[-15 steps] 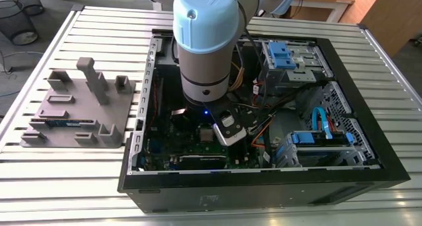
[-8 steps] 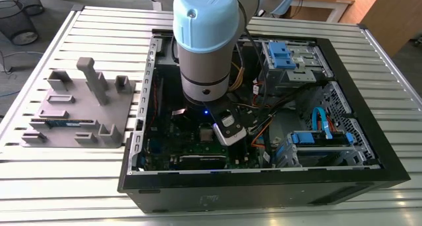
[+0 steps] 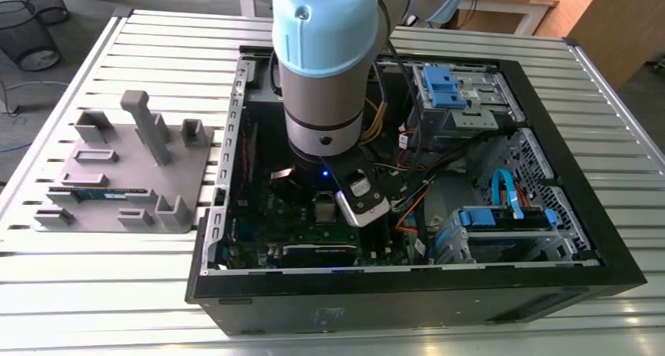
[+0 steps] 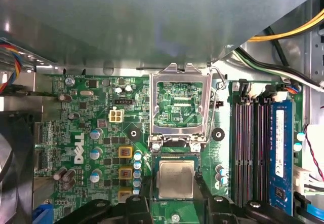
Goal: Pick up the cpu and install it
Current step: 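Place the cpu into insertion slot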
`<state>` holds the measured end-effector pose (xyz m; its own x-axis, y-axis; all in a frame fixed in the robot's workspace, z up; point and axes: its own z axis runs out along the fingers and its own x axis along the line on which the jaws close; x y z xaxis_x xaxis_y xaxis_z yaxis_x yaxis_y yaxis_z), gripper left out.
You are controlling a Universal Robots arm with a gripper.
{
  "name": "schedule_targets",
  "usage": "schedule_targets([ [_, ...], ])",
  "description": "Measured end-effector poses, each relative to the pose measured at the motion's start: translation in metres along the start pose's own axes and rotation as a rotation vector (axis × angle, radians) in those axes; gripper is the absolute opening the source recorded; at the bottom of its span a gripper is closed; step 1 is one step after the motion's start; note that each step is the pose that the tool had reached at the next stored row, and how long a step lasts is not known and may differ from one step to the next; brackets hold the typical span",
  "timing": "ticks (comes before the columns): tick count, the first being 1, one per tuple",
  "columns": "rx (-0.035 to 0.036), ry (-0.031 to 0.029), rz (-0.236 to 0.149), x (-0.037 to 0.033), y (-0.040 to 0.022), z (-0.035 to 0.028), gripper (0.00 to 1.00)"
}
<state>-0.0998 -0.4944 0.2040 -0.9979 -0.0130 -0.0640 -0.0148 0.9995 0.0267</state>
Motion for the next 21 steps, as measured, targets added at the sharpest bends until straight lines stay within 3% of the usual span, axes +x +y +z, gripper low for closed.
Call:
schedule_targets([
  [5, 0.0000, 0.0000, 0.000, 0.0000, 0.0000, -0.0002, 0.44],
  [12, 0.0001, 0.0000, 0.000, 0.0000, 0.0000, -0.0006, 0.14],
  [14, 0.0001, 0.0000, 0.000, 0.0000, 0.0000, -0.0007, 0.11],
  [21, 0.0015, -0.0004, 0.021, -0.0010, 0.0000, -0.0005, 0.11],
])
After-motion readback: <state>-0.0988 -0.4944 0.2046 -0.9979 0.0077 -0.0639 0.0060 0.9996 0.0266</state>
